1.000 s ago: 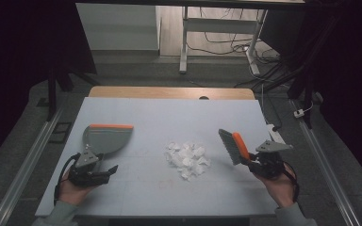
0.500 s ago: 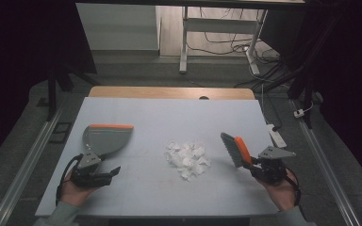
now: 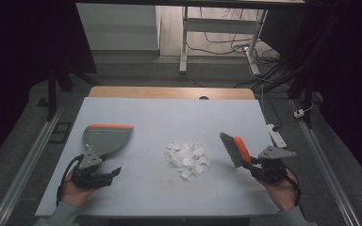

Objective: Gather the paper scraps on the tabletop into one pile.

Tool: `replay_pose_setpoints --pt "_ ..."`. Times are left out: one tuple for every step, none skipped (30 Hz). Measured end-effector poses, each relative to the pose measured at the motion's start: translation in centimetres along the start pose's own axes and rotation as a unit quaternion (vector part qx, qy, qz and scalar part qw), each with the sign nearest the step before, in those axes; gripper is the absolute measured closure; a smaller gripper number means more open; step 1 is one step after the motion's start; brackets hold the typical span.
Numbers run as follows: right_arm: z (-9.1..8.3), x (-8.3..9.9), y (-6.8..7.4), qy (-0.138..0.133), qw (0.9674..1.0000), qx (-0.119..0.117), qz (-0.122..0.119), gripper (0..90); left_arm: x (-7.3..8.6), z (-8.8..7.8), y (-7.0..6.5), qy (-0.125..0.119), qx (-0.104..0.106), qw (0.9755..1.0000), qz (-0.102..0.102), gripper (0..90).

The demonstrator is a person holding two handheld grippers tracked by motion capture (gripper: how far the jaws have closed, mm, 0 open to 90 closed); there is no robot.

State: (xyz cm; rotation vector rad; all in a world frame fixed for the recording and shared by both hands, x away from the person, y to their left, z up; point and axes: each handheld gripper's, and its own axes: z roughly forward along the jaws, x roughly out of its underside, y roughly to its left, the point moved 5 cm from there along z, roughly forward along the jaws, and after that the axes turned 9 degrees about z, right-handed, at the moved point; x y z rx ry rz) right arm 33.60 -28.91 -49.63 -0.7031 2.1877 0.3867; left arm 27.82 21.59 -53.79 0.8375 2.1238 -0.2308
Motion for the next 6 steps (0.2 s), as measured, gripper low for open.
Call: replay_pose_setpoints --pt "-0.02 -0.02 0.00 0.000 1.0000 0.000 -0.001 70.1 0.01 0.00 0.01 0.000 0.000 1.0000 0.000 27.5" --pt "-0.03 -0.04 0.01 -0.001 1.0000 0.000 -0.002 70.1 0.01 0.00 0.02 0.000 0.000 1.0000 0.000 27.4" --pt "-0.05 -0.06 0.01 -0.002 1.0000 0.000 -0.002 70.1 0.02 0.01 0.03 0.000 0.000 1.0000 0.000 27.4" --pt "-0.07 -0.09 0.02 -0.002 1.0000 0.001 -0.002 70.1 0.03 0.02 0.05 0.000 0.000 1.0000 0.000 27.4" --pt "-0.10 -0.11 0.02 -0.003 1.0000 0.001 -0.002 70.1 0.04 0.02 0.06 0.000 0.000 1.0000 0.000 27.3" --pt "-0.12 -0.13 0.02 -0.004 1.0000 0.000 -0.002 70.1 0.05 0.00 0.08 0.000 0.000 1.0000 0.000 27.3"
